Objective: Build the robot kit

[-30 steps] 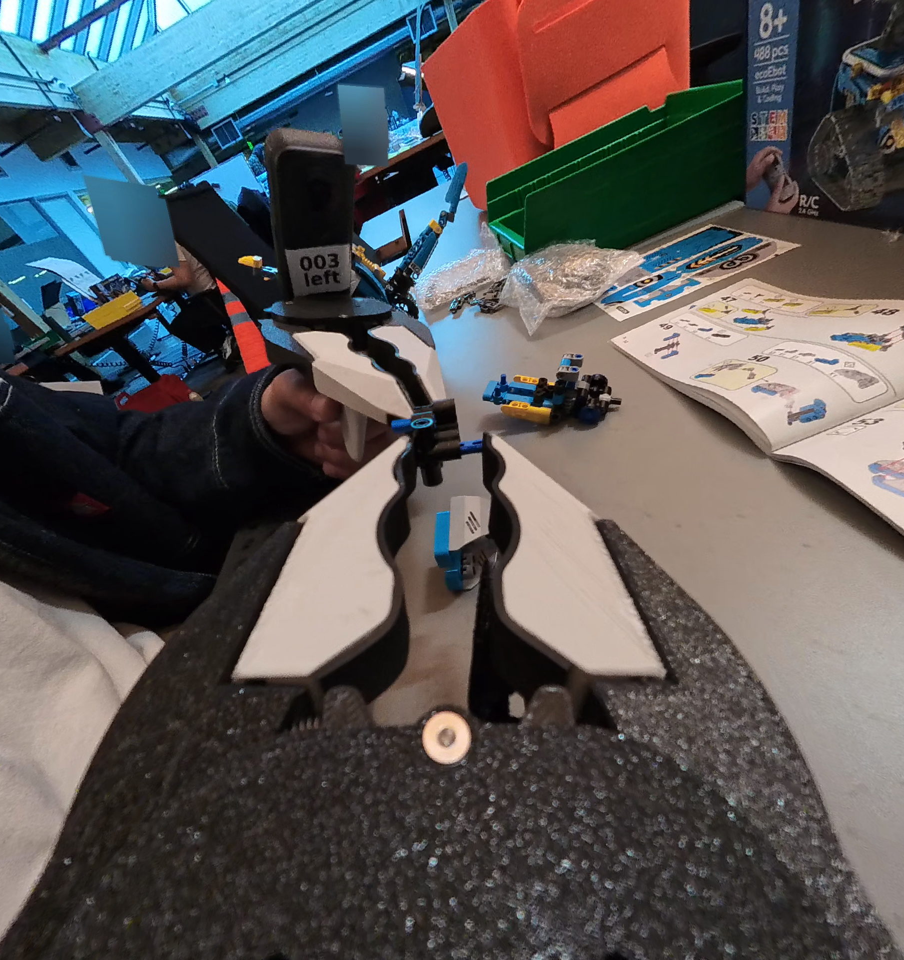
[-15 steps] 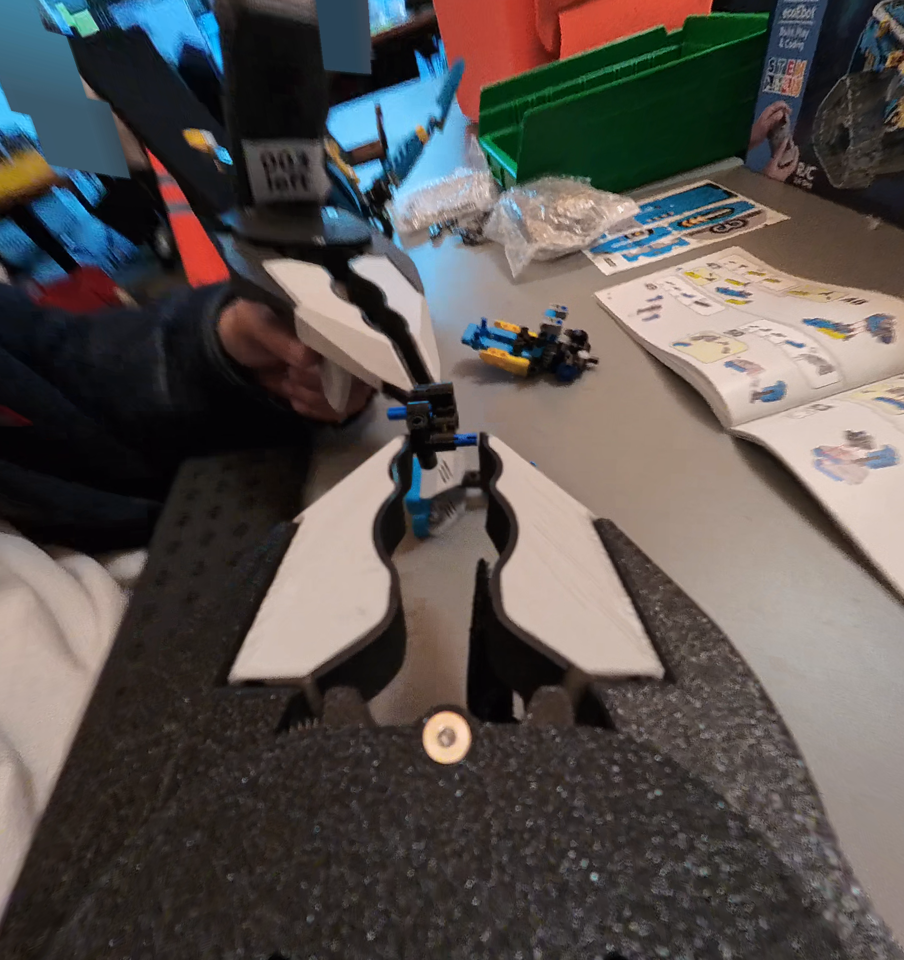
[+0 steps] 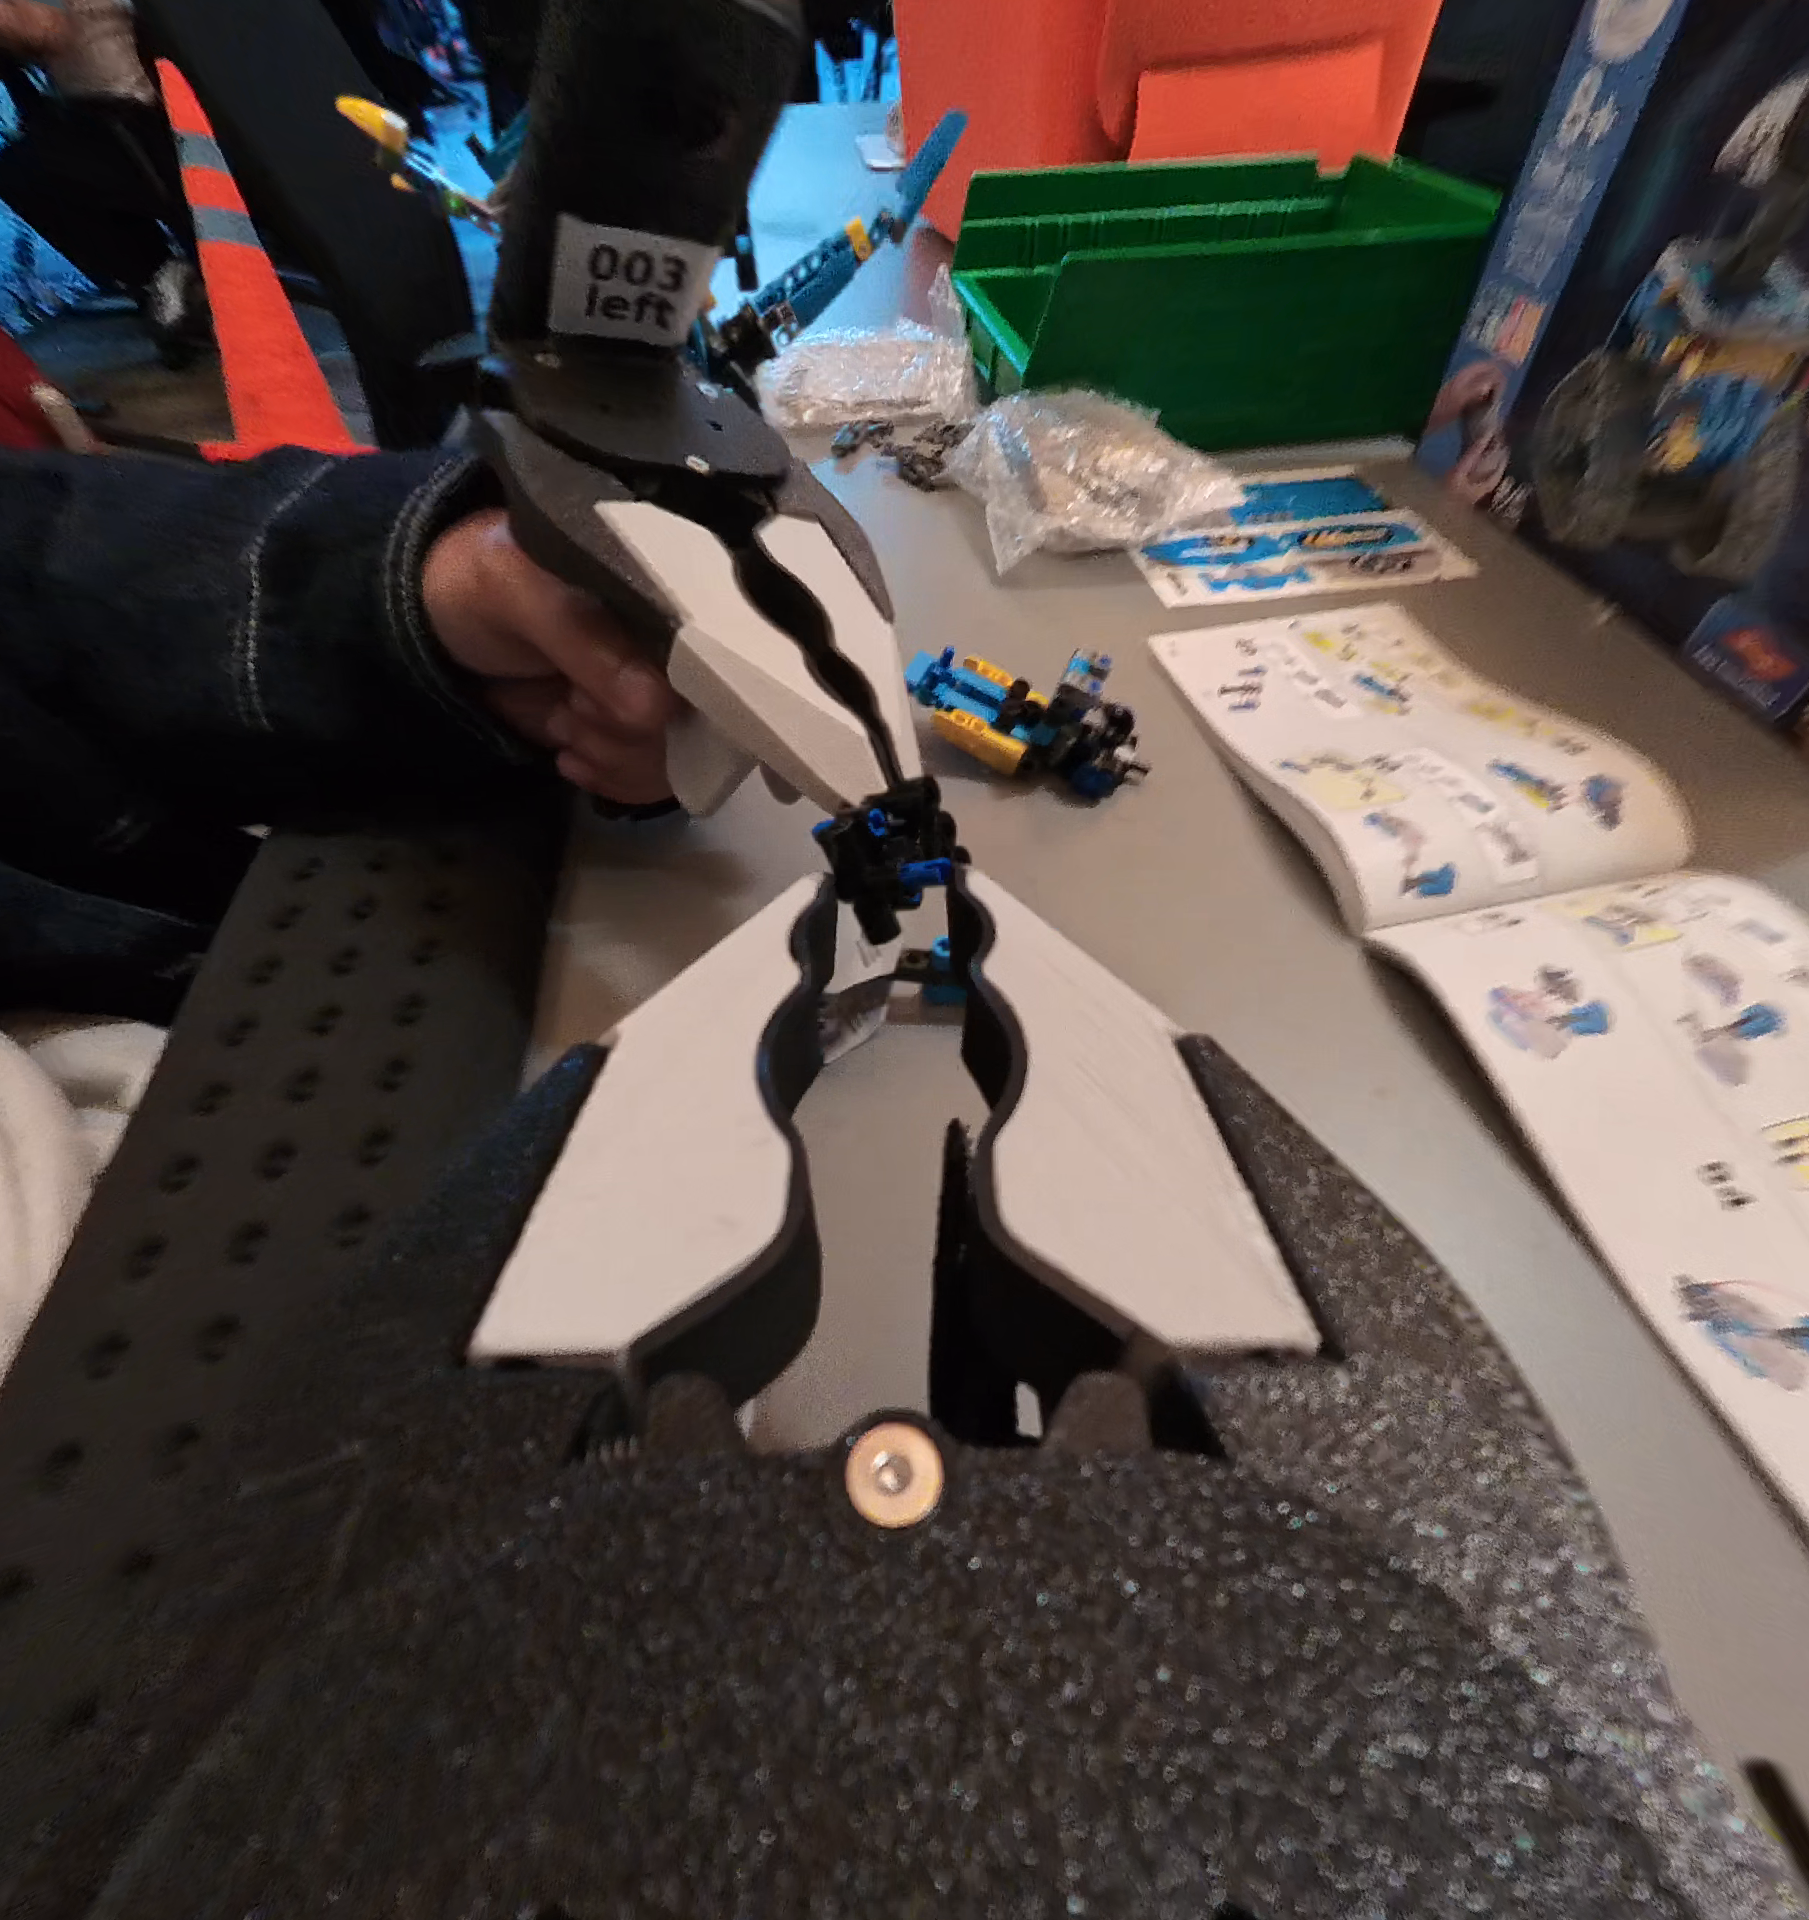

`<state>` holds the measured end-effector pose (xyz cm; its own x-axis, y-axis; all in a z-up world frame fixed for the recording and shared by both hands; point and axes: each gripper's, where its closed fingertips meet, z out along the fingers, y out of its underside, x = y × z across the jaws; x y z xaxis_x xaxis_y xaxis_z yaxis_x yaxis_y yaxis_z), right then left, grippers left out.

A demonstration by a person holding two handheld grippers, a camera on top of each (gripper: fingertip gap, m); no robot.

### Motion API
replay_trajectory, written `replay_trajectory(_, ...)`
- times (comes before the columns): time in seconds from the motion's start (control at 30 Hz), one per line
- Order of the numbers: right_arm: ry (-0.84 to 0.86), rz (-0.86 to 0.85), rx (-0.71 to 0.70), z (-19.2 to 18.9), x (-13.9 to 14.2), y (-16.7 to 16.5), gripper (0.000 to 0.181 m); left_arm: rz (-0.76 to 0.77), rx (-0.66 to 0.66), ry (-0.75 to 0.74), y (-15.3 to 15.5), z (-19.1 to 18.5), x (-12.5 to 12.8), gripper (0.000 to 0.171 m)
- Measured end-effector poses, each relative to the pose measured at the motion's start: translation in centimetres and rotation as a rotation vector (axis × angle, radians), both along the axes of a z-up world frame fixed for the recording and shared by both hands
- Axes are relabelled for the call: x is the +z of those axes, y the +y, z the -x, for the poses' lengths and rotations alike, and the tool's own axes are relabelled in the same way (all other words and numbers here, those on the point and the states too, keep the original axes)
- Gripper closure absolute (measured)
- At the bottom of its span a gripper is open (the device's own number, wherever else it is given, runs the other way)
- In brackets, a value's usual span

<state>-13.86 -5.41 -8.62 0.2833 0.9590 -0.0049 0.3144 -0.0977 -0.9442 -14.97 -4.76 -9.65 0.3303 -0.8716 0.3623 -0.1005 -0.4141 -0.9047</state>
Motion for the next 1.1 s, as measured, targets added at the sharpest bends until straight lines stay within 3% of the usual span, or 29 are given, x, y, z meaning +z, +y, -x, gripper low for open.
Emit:
replay_trajectory(0.07,-0.024,-0.1,-0.026,-0.2,0.5,0.1,0.161,0.073,-0.013,-0.095,0.1,0.3,0.9,0.159)
replay_trajectory(0.17,-0.02,-0.251,-0.044,-0.2,1.8,-0.3,0.161,0.202,-0.084,-0.233,-0.3,0.6,1.9,0.157)
replay_trajectory(0.37,0.001,-0.465,0.014,0.9,3.8,-2.8,0.161,0.341,-0.262,-0.44,-2.1,0.9,4.3,0.161)
replay_trajectory(0.43,0.014,-0.466,0.026,1.0,4.0,-3.0,0.162,0.345,-0.277,-0.455,-2.3,1.0,4.5,0.16)
replay_trajectory(0.5,0.02,-0.45,0.039,0.8,3.9,-3.1,0.176,0.365,-0.273,-0.477,-2.0,1.1,4.6,0.159)
replay_trajectory(0.67,0.005,-0.442,0.027,0.9,3.5,-2.9,0.176,0.39,-0.29,-0.499,-2.0,1.3,4.8,0.159)
replay_trajectory(0.93,-0.013,-0.37,0.127,1.8,2.3,-4.2,0.177,0.363,-0.329,-0.497,-2.8,1.1,5.2,0.155)
replay_trajectory(1.1,0.0,-0.342,0.137,1.7,2.3,-4.3,0.176,0.347,-0.377,-0.466,-3.7,0.8,5.0,0.163)
